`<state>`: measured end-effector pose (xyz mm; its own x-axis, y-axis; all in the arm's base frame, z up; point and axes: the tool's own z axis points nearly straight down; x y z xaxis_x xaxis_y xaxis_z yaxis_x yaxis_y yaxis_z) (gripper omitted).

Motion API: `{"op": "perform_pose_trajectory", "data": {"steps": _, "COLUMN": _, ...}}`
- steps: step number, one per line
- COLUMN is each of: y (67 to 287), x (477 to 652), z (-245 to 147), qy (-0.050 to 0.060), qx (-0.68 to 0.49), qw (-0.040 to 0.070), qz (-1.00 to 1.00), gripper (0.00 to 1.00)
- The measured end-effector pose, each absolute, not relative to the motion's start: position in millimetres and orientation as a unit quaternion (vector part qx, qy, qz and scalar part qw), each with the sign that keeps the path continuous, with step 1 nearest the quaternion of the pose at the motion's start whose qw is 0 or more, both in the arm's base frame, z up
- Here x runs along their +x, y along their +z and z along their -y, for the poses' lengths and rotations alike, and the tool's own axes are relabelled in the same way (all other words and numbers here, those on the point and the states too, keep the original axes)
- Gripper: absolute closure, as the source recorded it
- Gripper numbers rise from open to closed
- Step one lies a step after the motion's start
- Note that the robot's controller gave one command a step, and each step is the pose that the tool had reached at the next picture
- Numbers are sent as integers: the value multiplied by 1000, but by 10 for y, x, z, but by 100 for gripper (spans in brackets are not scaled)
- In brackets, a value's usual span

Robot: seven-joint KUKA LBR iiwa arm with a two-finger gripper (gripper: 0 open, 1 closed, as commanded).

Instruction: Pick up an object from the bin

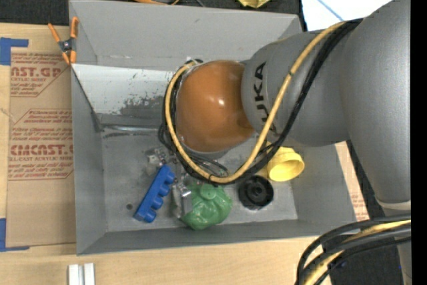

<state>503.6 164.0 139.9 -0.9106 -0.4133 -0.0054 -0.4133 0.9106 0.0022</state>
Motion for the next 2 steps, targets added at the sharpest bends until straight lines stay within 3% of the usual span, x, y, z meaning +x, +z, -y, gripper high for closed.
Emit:
{"op": "perform_pose_trajectory", "data": {"steps": 1, "y": 982, "x": 5253, "z": -1615, "qy": 2, "qx": -297, "qw": -6, "qz": -955, "gripper": 0}}
{"op": "perform_pose_trajectory", "data": {"steps": 2, "y": 697, "x": 5392, "z": -1660, "qy": 2, "qx": -367, "qw": 3, "qz": -930, "gripper": 0}}
